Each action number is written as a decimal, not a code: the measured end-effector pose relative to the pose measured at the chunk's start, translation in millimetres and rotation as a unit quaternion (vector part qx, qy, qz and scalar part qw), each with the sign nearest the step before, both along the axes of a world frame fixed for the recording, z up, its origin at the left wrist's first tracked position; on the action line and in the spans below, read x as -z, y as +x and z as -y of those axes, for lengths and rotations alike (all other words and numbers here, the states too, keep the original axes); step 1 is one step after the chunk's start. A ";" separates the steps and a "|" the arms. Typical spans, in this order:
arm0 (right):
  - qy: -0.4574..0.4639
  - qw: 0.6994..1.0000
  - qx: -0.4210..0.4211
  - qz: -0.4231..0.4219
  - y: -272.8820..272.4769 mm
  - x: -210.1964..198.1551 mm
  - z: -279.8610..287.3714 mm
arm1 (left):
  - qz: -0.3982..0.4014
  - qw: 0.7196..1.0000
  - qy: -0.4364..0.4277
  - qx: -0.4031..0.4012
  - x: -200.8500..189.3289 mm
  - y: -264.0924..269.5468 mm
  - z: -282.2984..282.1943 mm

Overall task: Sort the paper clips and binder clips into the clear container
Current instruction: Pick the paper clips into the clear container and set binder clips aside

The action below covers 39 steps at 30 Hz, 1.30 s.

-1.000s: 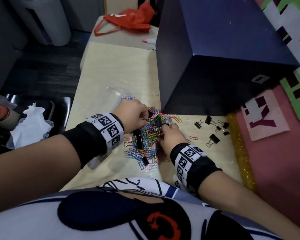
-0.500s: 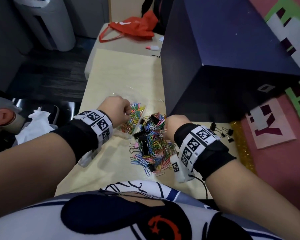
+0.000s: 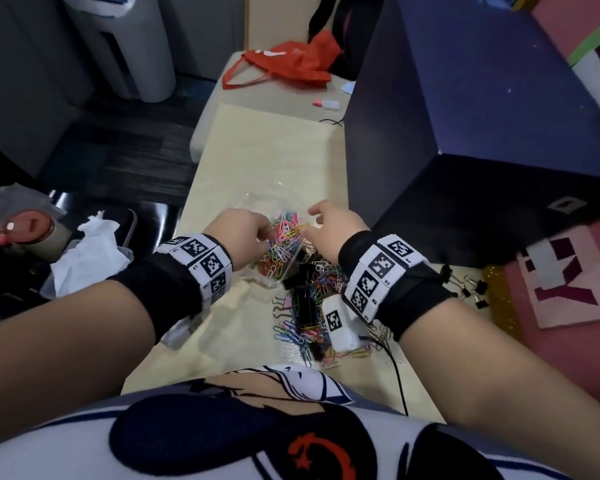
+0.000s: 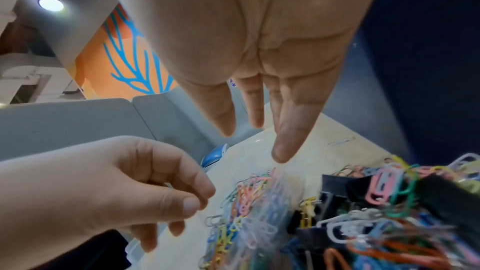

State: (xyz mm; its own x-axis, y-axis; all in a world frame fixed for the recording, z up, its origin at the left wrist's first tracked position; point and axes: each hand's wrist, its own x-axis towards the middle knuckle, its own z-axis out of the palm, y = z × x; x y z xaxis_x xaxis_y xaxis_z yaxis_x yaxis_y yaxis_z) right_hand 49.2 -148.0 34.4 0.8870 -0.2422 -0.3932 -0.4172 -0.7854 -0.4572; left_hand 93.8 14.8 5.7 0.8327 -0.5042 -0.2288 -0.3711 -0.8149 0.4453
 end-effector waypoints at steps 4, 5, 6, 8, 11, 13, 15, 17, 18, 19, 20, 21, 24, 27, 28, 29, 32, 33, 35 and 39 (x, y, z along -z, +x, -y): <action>-0.064 0.994 -0.054 -0.064 -24.0 -0.5 18.0 | 0.022 0.998 0.019 0.050 -2.5 -9.0 8.6; -0.082 0.990 -0.070 -0.090 -30.3 0.4 21.9 | 0.024 0.997 0.023 0.073 -2.7 -14.0 13.0; -0.101 0.985 -0.085 -0.112 -36.0 1.4 25.6 | 0.024 0.994 0.030 0.104 -2.5 -20.1 17.9; -0.137 0.975 -0.106 -0.139 -44.4 4.9 33.1 | 0.017 0.981 0.055 0.183 -2.0 -34.7 29.0; -0.162 0.965 -0.127 -0.161 -54.3 9.1 38.8 | 0.015 0.948 0.109 0.298 0.7 -58.0 42.5; -0.164 0.960 -0.143 -0.175 -63.2 13.4 40.1 | 0.018 0.924 0.140 0.355 3.5 -71.8 46.5; -0.157 0.962 -0.136 -0.179 -75.5 20.6 41.3 | 0.029 0.904 0.171 0.390 8.1 -81.8 47.4; -0.142 0.969 -0.123 -0.162 -89.6 31.7 43.4 | 0.049 0.891 0.201 0.403 12.6 -87.4 47.2; -0.130 0.973 -0.123 -0.146 -97.4 36.6 43.6 | 0.059 0.888 0.212 0.404 13.8 -89.1 47.4; -0.115 0.976 -0.131 -0.128 -104.0 40.5 42.9 | 0.067 0.887 0.218 0.403 15.2 -89.7 47.5; -0.100 0.978 -0.147 -0.110 -110.1 43.5 42.0 | 0.073 0.887 0.220 0.400 16.3 -90.3 47.6; -0.093 0.977 -0.166 -0.100 -114.6 46.0 40.9 | 0.077 0.889 0.218 0.396 17.7 -91.0 47.5; -0.114 0.971 -0.190 -0.093 -122.9 52.8 40.1 | 0.091 0.895 0.200 0.388 21.6 -95.0 46.6; -0.136 0.975 -0.152 -0.093 -126.6 55.9 46.6 | 0.117 0.903 0.179 0.374 26.8 -98.9 45.1; -0.146 0.976 -0.136 -0.089 -126.9 55.4 49.0 | 0.122 0.906 0.173 0.366 28.1 -99.4 45.0; -0.152 0.978 -0.121 -0.081 -126.9 54.4 51.5 | 0.125 0.910 0.169 0.359 29.3 -99.5 45.2; -0.126 0.985 -0.114 -0.030 -126.0 48.4 51.4 | 0.121 0.923 0.169 0.324 29.0 -96.8 46.3; -0.110 0.984 -0.137 -0.017 -126.0 45.8 48.0 | 0.117 0.929 0.170 0.306 28.0 -94.8 46.2; -0.090 0.975 -0.205 -0.015 -127.2 42.9 37.8 | 0.116 0.940 0.170 0.271 24.6 -90.1 45.0; -0.117 0.943 -0.307 -0.050 -129.7 47.9 18.6 | 0.112 0.941 0.184 0.259 21.1 -82.3 41.4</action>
